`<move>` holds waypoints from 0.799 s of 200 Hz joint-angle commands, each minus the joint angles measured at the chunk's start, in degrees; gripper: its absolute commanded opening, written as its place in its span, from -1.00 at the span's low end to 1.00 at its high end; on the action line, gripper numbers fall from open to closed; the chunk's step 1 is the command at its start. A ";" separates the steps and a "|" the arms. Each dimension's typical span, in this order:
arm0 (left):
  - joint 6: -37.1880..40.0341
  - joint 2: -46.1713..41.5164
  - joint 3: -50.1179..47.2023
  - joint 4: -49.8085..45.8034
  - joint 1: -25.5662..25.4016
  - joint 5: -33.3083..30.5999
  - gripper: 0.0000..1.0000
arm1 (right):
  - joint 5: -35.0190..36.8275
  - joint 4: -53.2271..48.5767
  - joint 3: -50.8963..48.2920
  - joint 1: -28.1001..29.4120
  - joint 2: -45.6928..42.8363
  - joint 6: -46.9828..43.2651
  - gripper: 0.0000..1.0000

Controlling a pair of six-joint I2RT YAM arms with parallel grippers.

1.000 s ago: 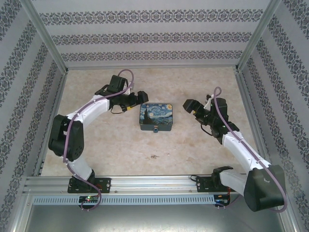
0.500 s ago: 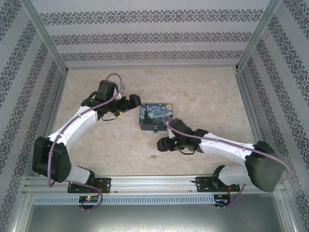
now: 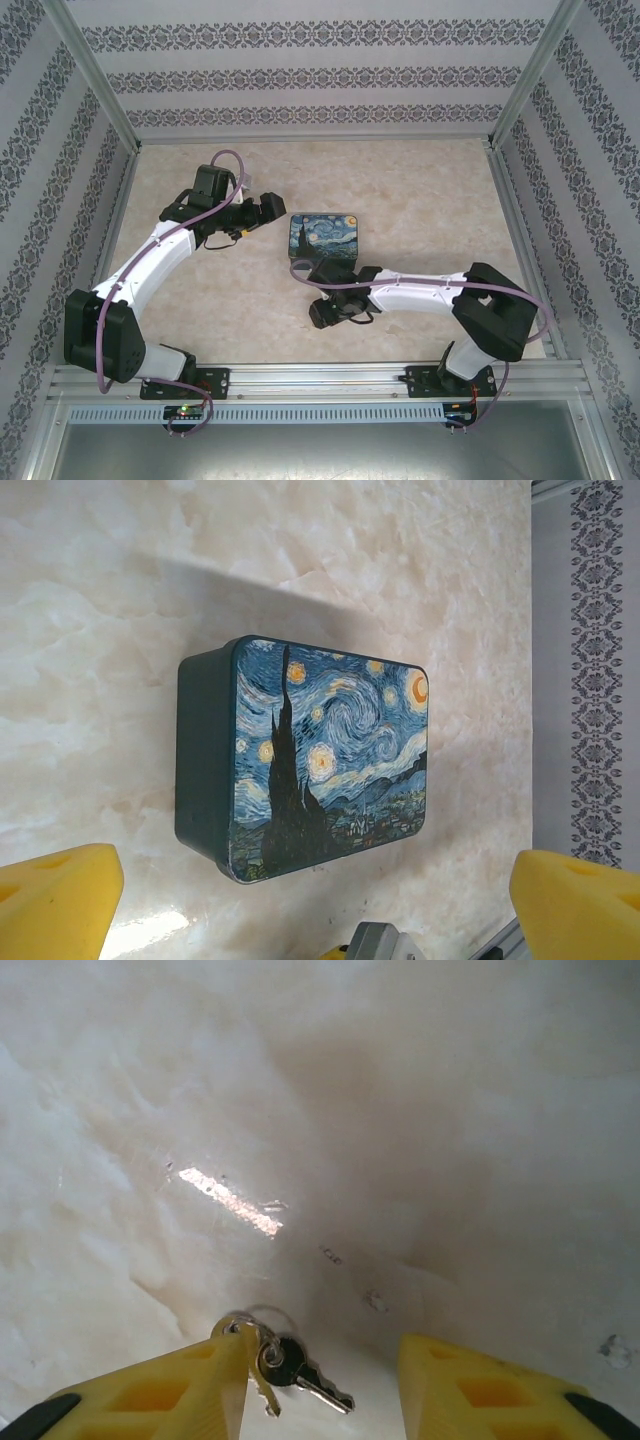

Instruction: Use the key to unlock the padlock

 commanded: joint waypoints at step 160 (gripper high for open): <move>-0.17 0.24 -2.59 2.14 1.85 2.24 0.99 | 5.41 -5.71 1.25 2.14 -5.57 3.20 -0.01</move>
